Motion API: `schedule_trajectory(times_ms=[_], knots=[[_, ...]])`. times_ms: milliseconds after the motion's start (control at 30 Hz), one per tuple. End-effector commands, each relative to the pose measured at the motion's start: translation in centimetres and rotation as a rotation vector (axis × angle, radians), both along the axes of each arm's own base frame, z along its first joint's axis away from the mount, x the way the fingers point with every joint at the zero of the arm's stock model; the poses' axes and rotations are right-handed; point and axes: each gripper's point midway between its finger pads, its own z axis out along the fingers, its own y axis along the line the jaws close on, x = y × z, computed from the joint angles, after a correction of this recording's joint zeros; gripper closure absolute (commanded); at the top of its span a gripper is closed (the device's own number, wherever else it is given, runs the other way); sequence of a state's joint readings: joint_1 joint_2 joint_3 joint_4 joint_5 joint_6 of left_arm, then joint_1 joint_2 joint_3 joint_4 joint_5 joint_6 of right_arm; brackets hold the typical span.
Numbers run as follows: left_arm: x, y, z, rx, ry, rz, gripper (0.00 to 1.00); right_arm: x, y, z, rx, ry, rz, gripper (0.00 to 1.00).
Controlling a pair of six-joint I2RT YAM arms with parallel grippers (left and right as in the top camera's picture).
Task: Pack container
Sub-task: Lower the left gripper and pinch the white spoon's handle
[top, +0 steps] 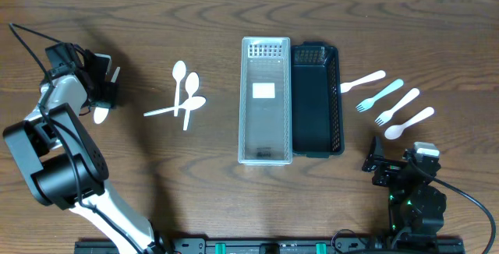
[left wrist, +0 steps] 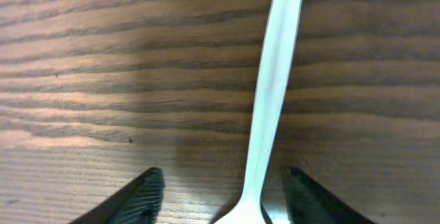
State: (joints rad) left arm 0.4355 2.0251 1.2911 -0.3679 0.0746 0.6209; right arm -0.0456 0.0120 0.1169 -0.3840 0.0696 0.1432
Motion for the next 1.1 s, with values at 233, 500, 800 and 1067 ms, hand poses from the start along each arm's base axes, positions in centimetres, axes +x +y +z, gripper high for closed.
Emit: schedule_trajectory(times_ms=[233, 500, 800, 1067], knots=[[-1.4, -0.8, -1.7, -0.015, 0.083, -0.002, 0.94, 0.0, -0.3, 0.0, -0.012, -0.002, -0.011, 0.01], [1.5, -3.4, 6.8, 0.037, -0.109, -0.019, 0.94, 0.0, -0.3, 0.0, -0.012, -0.002, -0.011, 0.01], [2.4, -12.4, 17.2, -0.023, -0.339, -0.047, 0.94, 0.0, -0.3, 0.0, -0.012, -0.002, -0.011, 0.01], [-0.4, -9.3, 14.1, 0.207, -0.147, -0.02, 0.94, 0.0, -0.3, 0.0, -0.012, -0.002, -0.011, 0.01]])
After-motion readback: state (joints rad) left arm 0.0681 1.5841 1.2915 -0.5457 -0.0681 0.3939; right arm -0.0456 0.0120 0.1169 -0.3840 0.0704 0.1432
